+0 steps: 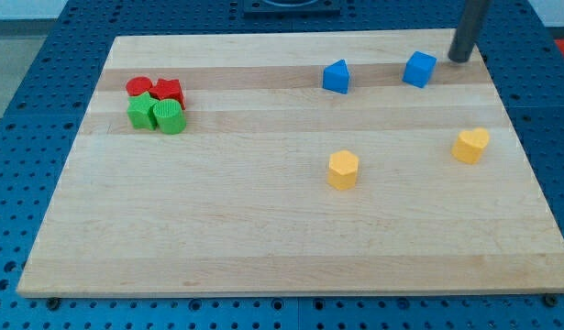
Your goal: Push the blue cube towards the blue triangle
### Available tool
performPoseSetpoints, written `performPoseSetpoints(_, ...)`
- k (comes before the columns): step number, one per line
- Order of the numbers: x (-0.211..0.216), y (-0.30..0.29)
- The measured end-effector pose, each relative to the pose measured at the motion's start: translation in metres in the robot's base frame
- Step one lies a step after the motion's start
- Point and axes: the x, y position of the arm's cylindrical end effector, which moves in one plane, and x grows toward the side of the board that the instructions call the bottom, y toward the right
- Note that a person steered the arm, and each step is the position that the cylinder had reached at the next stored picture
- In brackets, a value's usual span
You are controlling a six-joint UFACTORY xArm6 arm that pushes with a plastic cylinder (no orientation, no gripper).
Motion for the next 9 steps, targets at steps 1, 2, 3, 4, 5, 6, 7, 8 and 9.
performPoseSetpoints(1, 0.01, -0.022)
performPoseSetpoints(2, 0.019, -0.067)
performPoseSetpoints(3, 0.024, -0.09)
performPoseSetpoints(4, 0.024, -0.068)
performPoseSetpoints(5, 0.027, 0.012)
performPoseSetpoints(6, 0.059, 0.028)
performPoseSetpoints(7, 0.074, -0.009)
performPoseSetpoints(8, 0.067, -0.058)
performPoseSetpoints(9, 0.063, -0.102)
